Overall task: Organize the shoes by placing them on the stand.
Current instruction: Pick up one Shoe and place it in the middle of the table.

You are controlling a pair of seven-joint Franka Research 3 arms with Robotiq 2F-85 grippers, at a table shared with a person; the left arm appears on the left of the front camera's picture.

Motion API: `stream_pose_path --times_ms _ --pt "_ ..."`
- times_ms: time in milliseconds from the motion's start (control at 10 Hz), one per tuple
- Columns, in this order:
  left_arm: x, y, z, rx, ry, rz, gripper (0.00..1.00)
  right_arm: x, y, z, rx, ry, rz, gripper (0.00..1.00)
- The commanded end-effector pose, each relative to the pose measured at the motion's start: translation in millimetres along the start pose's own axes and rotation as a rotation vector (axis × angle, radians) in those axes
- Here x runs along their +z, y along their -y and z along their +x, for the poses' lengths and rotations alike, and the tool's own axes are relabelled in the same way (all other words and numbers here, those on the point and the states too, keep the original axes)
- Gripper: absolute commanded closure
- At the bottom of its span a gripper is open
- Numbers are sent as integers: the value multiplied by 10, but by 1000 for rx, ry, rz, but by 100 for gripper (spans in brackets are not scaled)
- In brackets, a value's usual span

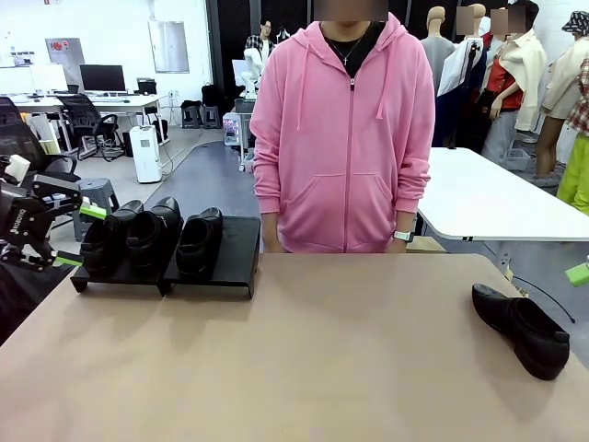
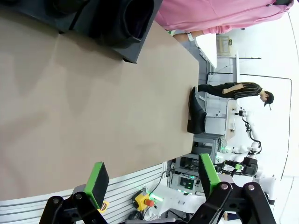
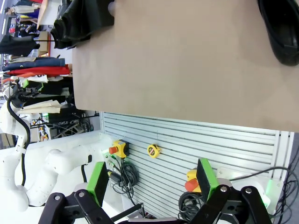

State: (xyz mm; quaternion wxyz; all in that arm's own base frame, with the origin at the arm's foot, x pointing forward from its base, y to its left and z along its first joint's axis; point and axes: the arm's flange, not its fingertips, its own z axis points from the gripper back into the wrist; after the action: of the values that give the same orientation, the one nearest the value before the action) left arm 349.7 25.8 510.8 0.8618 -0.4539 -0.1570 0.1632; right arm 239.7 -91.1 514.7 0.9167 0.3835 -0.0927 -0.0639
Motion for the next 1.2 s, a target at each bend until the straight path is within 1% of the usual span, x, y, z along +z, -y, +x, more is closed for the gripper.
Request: stream_pose_path --times_ms 0,100,200,300,400,500,600,700,800,900,1000,1100 --pt "23 21 -2 12 -3 2 0 0 0 0 0 0 0 0" --pt "23 21 -2 12 -3 2 0 -367 -82 206 105 38 -260 0" --pt "23 21 -2 12 -3 2 0 -588 -74 428 219 162 -601 0" --pt "23 21 -2 12 -3 2 0 -719 -65 604 329 265 -753 0" --pt "23 21 -2 12 -3 2 0 -804 -56 697 418 306 -827 0" --pt "23 21 -2 12 -3 2 0 -824 -58 720 468 325 -799 0" --pt "23 21 -2 12 -3 2 0 -789 -146 609 438 317 -703 0" --pt "23 21 -2 12 -3 2 0 -622 -397 859 397 188 -627 0" --pt "23 21 -2 12 -3 2 0 -622 -397 859 397 188 -627 0" --pt "23 21 -2 12 -3 2 0 -619 -440 975 468 245 -689 0" --pt "23 21 -2 12 -3 2 0 -756 -346 1165 416 152 -758 0" --pt "23 21 -2 12 -3 2 0 -890 -232 1362 383 96 -757 0"
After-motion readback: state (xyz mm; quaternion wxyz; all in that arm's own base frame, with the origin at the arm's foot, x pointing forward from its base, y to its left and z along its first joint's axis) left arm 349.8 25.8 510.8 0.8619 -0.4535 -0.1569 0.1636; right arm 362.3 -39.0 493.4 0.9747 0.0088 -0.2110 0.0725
